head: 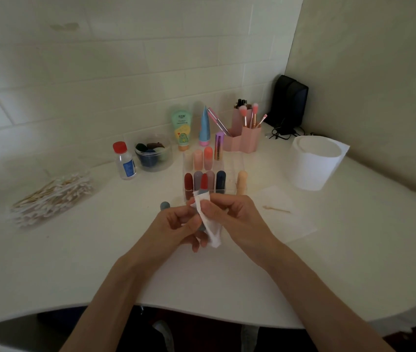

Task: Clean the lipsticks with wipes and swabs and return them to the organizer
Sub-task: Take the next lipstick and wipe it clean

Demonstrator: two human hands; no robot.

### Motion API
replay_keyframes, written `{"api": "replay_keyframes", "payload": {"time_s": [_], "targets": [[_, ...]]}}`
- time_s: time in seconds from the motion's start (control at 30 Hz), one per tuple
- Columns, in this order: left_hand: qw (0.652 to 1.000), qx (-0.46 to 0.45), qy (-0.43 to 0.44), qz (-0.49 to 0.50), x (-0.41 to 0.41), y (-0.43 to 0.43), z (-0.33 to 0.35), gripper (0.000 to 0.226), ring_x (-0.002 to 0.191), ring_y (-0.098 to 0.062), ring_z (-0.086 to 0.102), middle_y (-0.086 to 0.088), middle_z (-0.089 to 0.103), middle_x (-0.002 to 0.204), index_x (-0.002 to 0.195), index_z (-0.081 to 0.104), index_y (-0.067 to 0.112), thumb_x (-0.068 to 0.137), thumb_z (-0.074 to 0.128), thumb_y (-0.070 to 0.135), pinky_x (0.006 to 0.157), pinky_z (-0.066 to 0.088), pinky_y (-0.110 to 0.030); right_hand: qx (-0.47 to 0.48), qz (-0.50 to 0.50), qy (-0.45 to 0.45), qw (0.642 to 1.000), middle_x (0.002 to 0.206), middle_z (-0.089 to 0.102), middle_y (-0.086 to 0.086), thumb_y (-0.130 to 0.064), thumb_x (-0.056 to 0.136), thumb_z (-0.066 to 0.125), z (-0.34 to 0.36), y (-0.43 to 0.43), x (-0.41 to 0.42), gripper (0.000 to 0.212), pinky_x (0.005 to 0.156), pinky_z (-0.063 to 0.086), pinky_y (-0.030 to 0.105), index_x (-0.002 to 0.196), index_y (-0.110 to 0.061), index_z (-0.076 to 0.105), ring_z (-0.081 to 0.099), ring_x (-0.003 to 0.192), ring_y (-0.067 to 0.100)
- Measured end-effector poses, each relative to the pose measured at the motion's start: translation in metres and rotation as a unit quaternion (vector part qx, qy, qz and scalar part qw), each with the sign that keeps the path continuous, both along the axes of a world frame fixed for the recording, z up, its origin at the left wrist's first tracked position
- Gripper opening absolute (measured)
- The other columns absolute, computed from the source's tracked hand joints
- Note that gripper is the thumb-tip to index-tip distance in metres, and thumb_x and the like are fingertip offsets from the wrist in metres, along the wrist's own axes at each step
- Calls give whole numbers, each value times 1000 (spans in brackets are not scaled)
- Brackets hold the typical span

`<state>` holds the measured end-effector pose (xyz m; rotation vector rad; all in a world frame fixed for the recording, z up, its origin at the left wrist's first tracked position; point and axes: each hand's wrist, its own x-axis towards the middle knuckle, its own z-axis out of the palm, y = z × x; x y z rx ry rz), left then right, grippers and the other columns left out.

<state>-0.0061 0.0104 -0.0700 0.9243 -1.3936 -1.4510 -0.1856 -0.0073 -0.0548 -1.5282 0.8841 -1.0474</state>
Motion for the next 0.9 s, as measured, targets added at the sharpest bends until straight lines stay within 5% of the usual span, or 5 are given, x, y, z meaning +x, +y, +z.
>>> {"api": "replay_keyframes", "payload": {"time_s": [0.17, 0.4, 0.6, 0.7, 0.9], "targets": [[998, 14, 9, -53, 0, 6, 6, 35, 65, -20, 68, -6, 76, 96, 114, 66, 0, 98, 44, 22, 52, 52, -23, 12, -1, -31, 999, 110, 77, 5, -28, 98, 61, 8, 4, -2, 33, 102, 56, 40, 118, -5, 75, 72, 108, 23], [994, -43, -35, 96, 3, -1, -2, 32, 52, -18, 57, -18, 70, 70, 98, 76, -2, 76, 75, 21, 51, 48, -26, -71, -32, 71, 994, 96, 78, -8, -58, 96, 62, -5, -4, 3, 32, 112, 26, 77, 112, -36, 78, 67, 112, 32], [999, 24, 48, 6, 0, 1, 2, 37, 59, -18, 66, -8, 76, 97, 97, 80, 17, 93, 59, 47, 49, 47, -22, -22, -8, 3, 1000, 103, 77, 2, -29, 98, 61, 5, 0, -3, 33, 94, 56, 31, 117, -6, 76, 71, 101, 21], [1000, 7, 8, 19, -1, 3, 3, 34, 51, -12, 56, -6, 70, 71, 102, 78, 14, 94, 49, 31, 48, 43, -18, -14, -10, -14, 1000, 102, 77, -5, -30, 97, 60, 7, 0, -2, 34, 97, 55, 30, 116, -6, 75, 71, 101, 15], [992, -33, 4, 119, 4, 1, 3, 21, 53, -16, 45, -17, 65, 66, 91, 82, 12, 76, 74, 25, 50, 38, -22, -77, -17, 53, 995, 102, 77, -11, -64, 95, 57, -6, -8, 4, 30, 117, 17, 73, 108, -46, 76, 64, 119, 24]]}}
